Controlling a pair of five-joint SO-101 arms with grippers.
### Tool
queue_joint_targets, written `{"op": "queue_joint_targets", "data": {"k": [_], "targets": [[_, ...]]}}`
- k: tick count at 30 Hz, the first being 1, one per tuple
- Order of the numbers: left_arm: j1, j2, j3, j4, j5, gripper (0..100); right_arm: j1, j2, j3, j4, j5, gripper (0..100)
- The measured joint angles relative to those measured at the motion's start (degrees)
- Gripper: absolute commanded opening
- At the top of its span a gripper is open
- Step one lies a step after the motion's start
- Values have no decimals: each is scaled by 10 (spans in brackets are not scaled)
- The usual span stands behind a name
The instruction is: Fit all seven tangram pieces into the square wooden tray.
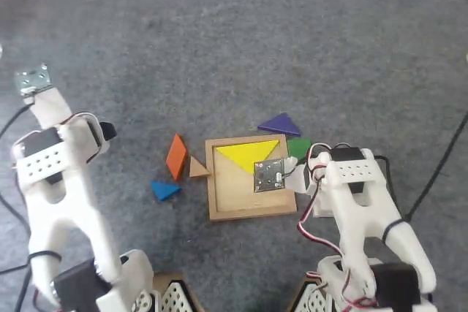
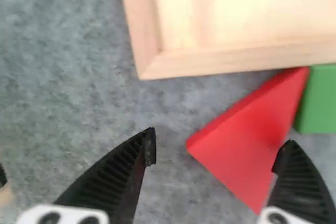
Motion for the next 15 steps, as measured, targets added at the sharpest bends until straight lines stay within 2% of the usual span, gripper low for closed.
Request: {"op": "queue_joint_targets", "data": {"k": [8,15], "targets": [[0,0,0,0,0,276,35,123,-71,-16,1,361],[0,0,0,0,0,276,40,127,-98,15,19,361]]}}
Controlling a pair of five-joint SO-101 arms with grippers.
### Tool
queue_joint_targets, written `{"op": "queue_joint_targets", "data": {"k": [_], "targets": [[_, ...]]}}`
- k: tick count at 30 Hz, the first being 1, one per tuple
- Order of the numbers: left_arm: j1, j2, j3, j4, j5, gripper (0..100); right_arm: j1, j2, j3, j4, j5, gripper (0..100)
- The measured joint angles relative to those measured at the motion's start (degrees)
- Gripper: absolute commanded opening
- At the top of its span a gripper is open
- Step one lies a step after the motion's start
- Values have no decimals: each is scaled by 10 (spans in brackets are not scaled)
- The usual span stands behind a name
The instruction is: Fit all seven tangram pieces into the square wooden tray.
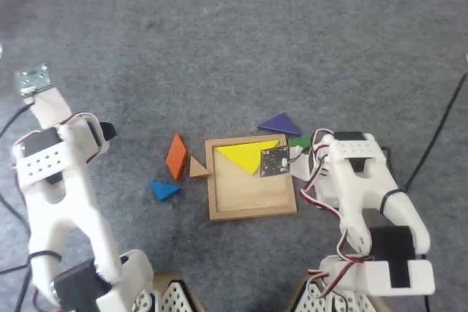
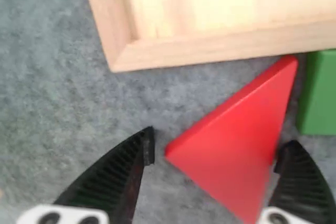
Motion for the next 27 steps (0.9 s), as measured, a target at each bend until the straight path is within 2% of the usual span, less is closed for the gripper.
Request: {"op": "queue_joint_targets", "data": {"k": [6,15,18,23,27], "targets": [[0,0,0,0,0,276,12,-5,-6,24,33,361],[0,0,0,0,0,276,18,14,-8,16,36,359],[0,0,0,0,0,276,18,14,-8,9,36,273],[0,0,0,0,0,276,18,21,-26,1,36,19],[0,0,0,0,0,276,18,18,-28,0,35,38]]}}
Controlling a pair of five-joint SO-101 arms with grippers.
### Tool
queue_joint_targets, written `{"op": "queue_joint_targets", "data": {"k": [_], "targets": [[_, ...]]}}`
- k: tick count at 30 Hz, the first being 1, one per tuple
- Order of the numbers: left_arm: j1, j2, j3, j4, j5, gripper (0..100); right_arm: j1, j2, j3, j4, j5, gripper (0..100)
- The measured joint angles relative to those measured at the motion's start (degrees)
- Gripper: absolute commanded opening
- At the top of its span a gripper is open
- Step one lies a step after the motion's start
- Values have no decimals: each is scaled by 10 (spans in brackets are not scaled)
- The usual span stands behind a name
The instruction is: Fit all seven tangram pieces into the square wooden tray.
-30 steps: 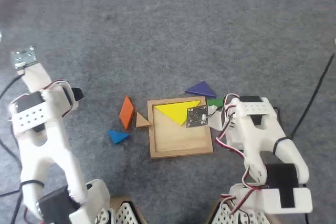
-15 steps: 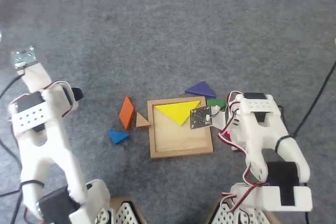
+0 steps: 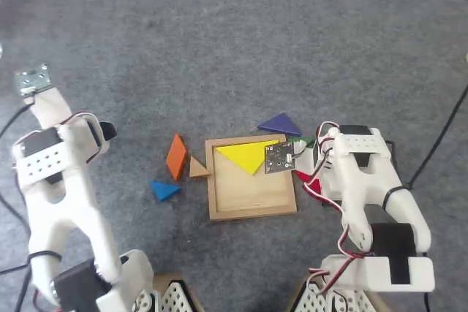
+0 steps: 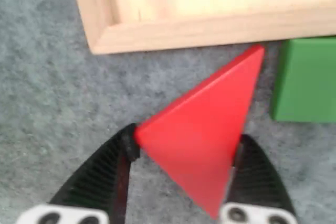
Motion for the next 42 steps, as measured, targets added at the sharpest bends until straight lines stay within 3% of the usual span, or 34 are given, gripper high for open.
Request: {"op": "queue_joint_targets", "data": {"k": [11,14,20,27,34,38,42], "targets": [[0,0,0,0,0,276,4,-16,10,12,0,45],[0,0,0,0,0,276,4,-39,14,46,-4,98],[0,0,0,0,0,276,1,-117,14,98,-95,234],[0,0,0,0,0,276,-39,-152,14,117,-164,254],[0,0,0,0,0,276,-174,-152,73,26,-298,254],[0,0,0,0,0,276,-171,-154,115,-17,-302,253],[0,0,0,0,0,276,-121,-158,119,-29,-284,253]]}}
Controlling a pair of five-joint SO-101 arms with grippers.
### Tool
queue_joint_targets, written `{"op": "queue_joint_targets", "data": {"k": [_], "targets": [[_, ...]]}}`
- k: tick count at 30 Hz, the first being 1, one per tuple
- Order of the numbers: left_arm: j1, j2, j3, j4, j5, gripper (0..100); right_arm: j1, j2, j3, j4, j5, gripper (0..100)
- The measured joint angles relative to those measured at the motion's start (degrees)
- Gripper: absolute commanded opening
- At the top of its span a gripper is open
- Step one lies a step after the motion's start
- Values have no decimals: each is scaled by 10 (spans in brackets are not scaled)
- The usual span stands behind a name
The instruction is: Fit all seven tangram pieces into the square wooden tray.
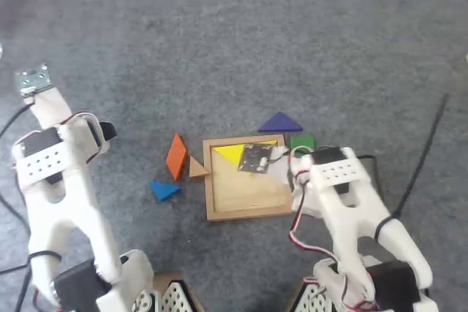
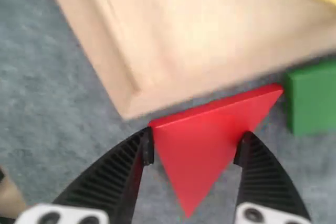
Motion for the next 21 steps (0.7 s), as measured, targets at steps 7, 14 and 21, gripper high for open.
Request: {"op": "queue_joint_targets", "data": {"k": [7,14,21], "targets": [[0,0,0,11,0,276,105,0,1,-11,55,254],[0,0,0,11,0,276,101,-1,-26,25,0,256],[0,0,0,11,0,276,91,-1,-67,71,-42,333]]}}
